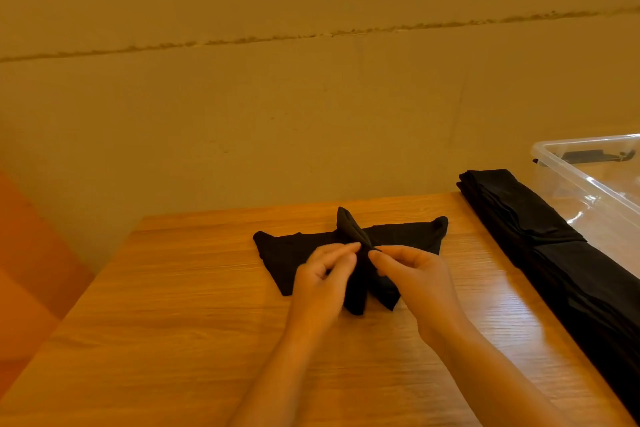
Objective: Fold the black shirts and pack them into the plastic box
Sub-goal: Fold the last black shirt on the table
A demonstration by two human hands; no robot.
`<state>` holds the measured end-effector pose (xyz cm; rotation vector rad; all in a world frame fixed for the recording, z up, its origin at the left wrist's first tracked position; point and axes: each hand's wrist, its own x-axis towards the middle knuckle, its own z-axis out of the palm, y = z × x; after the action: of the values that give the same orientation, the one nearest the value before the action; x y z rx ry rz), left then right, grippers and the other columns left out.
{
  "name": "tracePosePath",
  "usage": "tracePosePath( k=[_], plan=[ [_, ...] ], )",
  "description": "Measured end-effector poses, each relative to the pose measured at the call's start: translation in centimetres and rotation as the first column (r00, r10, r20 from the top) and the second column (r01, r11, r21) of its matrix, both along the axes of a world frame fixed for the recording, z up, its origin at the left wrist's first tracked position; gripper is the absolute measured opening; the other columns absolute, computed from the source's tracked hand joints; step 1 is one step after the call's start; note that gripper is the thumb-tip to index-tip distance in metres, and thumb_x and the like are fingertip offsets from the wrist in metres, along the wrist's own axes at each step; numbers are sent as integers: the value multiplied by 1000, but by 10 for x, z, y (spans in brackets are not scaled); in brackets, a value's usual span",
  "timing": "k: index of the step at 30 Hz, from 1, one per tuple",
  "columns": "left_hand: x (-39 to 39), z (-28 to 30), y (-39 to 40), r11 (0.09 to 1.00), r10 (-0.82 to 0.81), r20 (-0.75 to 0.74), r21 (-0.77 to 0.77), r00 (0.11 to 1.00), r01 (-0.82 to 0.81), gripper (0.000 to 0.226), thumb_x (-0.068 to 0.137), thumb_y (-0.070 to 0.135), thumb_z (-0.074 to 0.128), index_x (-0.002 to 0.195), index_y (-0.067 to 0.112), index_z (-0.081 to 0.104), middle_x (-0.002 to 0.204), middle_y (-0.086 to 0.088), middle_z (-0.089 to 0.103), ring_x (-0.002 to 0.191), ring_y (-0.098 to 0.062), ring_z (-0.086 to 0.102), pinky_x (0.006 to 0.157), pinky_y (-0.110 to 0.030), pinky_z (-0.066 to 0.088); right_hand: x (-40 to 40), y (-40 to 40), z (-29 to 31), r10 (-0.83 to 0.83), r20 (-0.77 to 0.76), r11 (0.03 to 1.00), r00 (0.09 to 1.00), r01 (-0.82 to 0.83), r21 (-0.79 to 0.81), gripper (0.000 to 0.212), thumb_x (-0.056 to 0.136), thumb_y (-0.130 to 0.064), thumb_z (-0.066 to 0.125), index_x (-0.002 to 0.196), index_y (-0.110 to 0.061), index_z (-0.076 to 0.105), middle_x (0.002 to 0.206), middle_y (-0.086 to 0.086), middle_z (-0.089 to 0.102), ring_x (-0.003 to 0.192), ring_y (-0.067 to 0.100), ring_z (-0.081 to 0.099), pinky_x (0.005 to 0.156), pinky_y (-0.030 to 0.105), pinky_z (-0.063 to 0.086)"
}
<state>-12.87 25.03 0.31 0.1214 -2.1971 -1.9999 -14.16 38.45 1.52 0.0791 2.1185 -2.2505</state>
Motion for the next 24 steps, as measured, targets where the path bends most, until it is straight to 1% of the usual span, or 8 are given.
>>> tracePosePath(
  k=[2, 4, 7, 10, 14, 16, 19, 24],
  plan=[
    [-20, 5, -9, 993, 100, 109, -70, 989, -92, 11, 94, 29, 58, 94, 37, 66, 106, 16, 63, 100, 0, 59, 67, -9, 45, 3, -3, -2, 13, -45, 998, 999, -10, 58, 12, 85, -14, 68, 88, -25, 71, 84, -8, 74, 82, -2, 68, 62, 12, 50],
    [-44, 12, -16, 986, 126, 231, -134, 965, -97, 8, 91, 36, 61, 98, 32, 64, 106, 11, 63, 101, -7, 59, 70, -15, 44, 6, -7, -5, 20, -95, 992, 995, -7, 130, 12, 85, -15, 69, 91, -26, 70, 84, -8, 73, 83, 1, 68, 65, 16, 53],
    [-77, 24, -23, 988, 11, 389, -144, 921, 49, 32, 86, 35, 66, 113, 21, 58, 106, 1, 61, 96, -14, 60, 74, -27, 49, 8, -13, -10, 28, -162, 971, 986, 11, 239, 14, 84, -17, 70, 96, -24, 71, 82, -8, 72, 80, 4, 68, 71, 22, 56],
    [-103, 33, -23, 944, -33, 504, -267, 863, 192, 27, 83, 20, 65, 107, 16, 55, 101, -3, 60, 90, -15, 59, 74, -30, 48, 11, -16, -12, 48, -232, 951, 972, 27, 309, 14, 84, -17, 70, 93, -28, 70, 79, -13, 71, 79, 2, 66, 71, 18, 54],
    [-132, 28, -26, 876, 30, 535, -420, 845, 235, 17, 81, 7, 61, 99, 7, 59, 91, -8, 56, 80, -17, 55, 62, -27, 47, 13, -16, -13, 65, -257, 941, 964, 26, 337, 17, 84, -17, 70, 93, -31, 68, 79, -12, 69, 81, 0, 65, 70, 12, 50],
    [-140, 24, -29, 854, 46, 541, -458, 840, 248, 15, 82, 6, 62, 95, 7, 56, 89, -8, 54, 82, -19, 54, 65, -29, 49, 13, -16, -14, 77, -266, 939, 961, 20, 344, 18, 84, -17, 70, 92, -32, 68, 80, -13, 69, 80, 1, 65, 70, 13, 50],
    [-151, 16, -33, 812, 48, 538, -511, 842, 280, 18, 84, 8, 66, 100, 7, 58, 100, -9, 57, 93, -23, 58, 76, -31, 53, 14, -15, -16, 88, -281, 935, 956, 17, 353, 21, 84, -16, 70, 89, -36, 67, 77, -15, 69, 80, 2, 65, 70, 17, 52],
    [-159, 16, -45, 878, -95, 576, -335, 812, 340, 32, 91, 7, 63, 122, 4, 59, 118, -13, 62, 104, -23, 63, 77, -30, 57, 11, -9, -17, 88, -288, 946, 954, 10, 325, 21, 84, -14, 70, 88, -35, 67, 83, -19, 68, 80, 6, 66, 67, 18, 53]
  ],
)
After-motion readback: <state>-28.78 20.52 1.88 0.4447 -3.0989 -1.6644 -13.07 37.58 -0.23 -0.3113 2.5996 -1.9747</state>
